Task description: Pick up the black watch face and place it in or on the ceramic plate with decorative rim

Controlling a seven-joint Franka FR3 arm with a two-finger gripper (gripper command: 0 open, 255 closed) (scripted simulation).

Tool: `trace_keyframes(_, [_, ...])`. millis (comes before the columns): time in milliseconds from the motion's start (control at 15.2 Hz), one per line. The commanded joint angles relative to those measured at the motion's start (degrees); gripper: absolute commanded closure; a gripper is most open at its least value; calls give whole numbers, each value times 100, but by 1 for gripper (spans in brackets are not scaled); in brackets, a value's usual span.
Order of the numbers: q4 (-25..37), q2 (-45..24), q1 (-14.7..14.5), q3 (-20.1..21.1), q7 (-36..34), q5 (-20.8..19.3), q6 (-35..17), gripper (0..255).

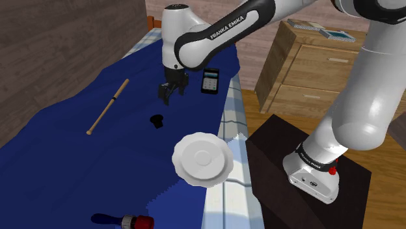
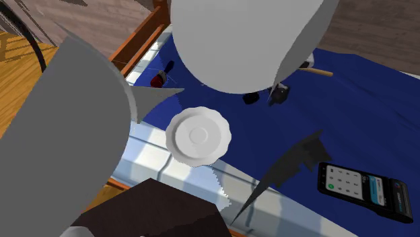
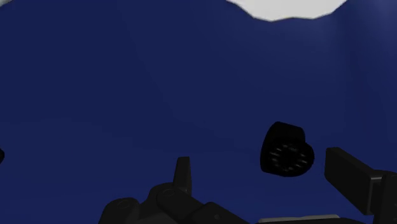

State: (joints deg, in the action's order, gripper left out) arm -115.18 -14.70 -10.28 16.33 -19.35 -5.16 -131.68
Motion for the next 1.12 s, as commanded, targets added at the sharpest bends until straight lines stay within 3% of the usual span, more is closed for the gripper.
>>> trace_keyframes(0, [371,-429,-99,3,-107,-95,-17,0])
trace_keyframes(396, [1546,-1716,-471,-40,-354,-324,-24,0])
trace_keyframes(1056, [1540,-2107,-549,-128,-423,-437,-416,0])
